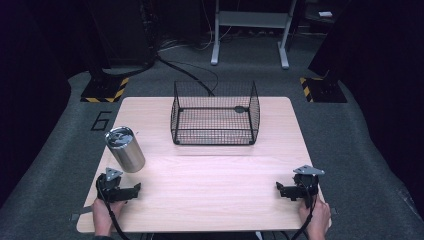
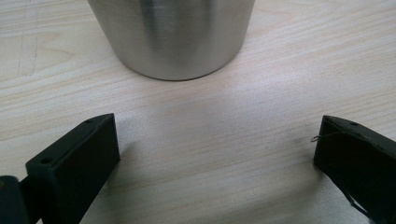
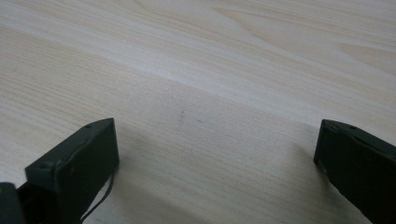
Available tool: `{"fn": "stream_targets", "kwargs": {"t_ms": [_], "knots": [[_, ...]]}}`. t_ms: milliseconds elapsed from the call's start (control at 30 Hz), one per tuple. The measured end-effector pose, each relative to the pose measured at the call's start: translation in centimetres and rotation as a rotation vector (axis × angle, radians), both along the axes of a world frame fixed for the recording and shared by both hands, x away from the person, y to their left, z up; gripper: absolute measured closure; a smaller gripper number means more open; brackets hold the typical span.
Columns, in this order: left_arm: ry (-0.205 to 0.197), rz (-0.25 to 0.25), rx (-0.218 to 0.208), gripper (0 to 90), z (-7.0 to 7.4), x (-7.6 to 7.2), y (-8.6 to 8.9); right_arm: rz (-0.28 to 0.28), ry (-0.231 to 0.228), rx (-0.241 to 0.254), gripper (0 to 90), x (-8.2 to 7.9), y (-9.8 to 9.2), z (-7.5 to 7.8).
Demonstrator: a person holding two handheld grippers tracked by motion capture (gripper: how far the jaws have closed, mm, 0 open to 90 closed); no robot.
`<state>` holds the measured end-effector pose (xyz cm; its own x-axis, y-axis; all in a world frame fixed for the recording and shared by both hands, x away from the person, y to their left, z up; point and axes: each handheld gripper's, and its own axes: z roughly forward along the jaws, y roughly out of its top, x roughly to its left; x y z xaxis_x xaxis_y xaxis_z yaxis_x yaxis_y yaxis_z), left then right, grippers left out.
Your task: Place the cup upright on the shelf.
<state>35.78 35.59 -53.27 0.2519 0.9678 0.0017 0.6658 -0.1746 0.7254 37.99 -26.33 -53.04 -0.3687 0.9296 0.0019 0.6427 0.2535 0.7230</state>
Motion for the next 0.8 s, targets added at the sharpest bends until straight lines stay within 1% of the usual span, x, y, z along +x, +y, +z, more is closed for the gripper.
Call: {"fn": "stream_targets", "kwargs": {"t_ms": [33,67,100,333,367,433,467,500,667,700,733,800], "knots": [[-0.005,-0.001,-0.01,0.0,-0.05,0.0,-0.12,0.0,0.001,0.0,0.0,0.0,0.0,0.0],[0.001,-0.008,-0.006,0.0,0.01,0.01,-0.06,0.001,0.002,0.0,0.0,0.0,-0.01,0.01],[-0.003,-0.007,-0.006,0.0,-0.02,0.02,-0.07,0.001,0.001,0.0,0.0,0.0,-0.01,0.0],[0.001,-0.009,-0.005,0.0,0.01,0.02,-0.06,0.001,0.0,0.0,0.0,0.0,0.0,0.0],[-0.005,-0.006,-0.005,0.0,-0.03,0.03,-0.09,0.001,0.0,-0.001,0.0,-0.01,0.0,0.0],[-0.005,-0.014,-0.002,0.0,-0.02,0.07,-0.06,0.006,-0.001,-0.007,0.0,0.0,-0.05,0.0],[-0.002,-0.017,-0.001,0.0,0.01,0.08,-0.04,0.002,0.001,-0.001,0.0,0.0,0.01,0.01],[-0.002,-0.019,-0.002,0.0,0.0,0.09,-0.03,0.007,0.0,-0.009,0.0,-0.01,-0.06,0.01],[-0.003,-0.018,-0.003,0.0,0.01,0.12,-0.05,0.008,0.003,-0.008,0.0,-0.01,-0.06,0.03],[0.006,-0.025,-0.003,0.0,0.07,0.13,0.0,0.008,0.003,-0.008,0.0,-0.01,-0.06,0.03],[-0.006,-0.02,-0.007,0.0,-0.03,0.19,-0.05,0.008,0.003,-0.008,0.0,-0.01,-0.06,0.03],[0.0,-0.028,-0.005,0.0,0.02,0.22,0.01,0.008,0.002,-0.008,0.0,-0.01,-0.06,0.03]]}}
